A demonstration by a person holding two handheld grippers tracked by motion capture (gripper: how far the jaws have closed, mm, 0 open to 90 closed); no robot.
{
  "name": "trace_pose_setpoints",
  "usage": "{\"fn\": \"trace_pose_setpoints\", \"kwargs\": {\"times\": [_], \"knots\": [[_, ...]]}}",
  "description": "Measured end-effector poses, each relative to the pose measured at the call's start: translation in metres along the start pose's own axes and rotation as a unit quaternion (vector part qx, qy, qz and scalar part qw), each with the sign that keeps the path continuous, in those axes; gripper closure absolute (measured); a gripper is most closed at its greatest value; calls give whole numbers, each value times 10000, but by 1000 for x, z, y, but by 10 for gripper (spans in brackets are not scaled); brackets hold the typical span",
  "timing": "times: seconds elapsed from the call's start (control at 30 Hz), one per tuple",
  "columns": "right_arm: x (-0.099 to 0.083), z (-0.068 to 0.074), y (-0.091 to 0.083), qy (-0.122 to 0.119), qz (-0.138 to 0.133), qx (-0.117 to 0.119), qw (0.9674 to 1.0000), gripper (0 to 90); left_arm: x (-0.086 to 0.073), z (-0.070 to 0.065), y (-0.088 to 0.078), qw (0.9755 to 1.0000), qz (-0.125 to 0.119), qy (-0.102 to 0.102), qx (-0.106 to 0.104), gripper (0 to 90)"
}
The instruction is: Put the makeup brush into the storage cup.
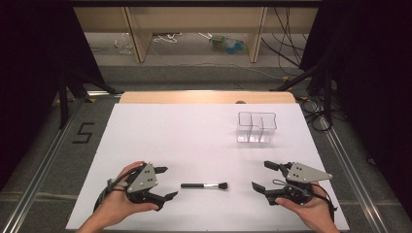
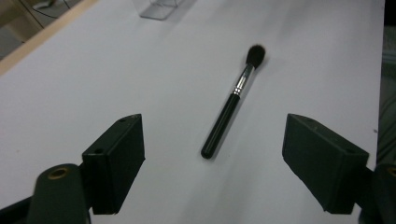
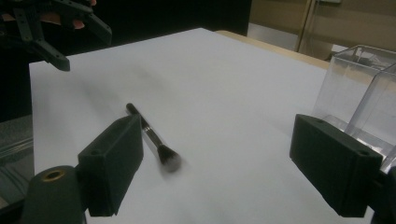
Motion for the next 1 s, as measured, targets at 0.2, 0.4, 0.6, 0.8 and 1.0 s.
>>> {"fn": "trace_pose_setpoints", "kwargs": {"times": [0.2,0.4,0.6,0.8,1.0], "knots": [[0,-1,-1,24,14,-35,10000,192,15,-2,22,9967,561,478,-348,255],[0,-1,-1,23,11,-17,10000,202,21,-5,46,9870,1116,880,-752,303],[0,-2,-1,34,-4,11,10000,205,29,-6,68,9787,1489,1082,-907,370],[-1,-2,-1,44,10,-3,10000,214,38,-11,84,9660,1897,1320,-1163,396],[-1,-2,-1,71,21,-2,10000,215,46,-14,100,9538,2154,1608,-1339,429]]}}
Point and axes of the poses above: each handheld gripper's, and its own axes: y roughly forward along the jaws, x roughly out of its top, z roughly to its left, the point moved 2 cm from there along y, roughly forward along the jaws, and after that the axes turned 6 degrees about x, right-handed, at the moved point
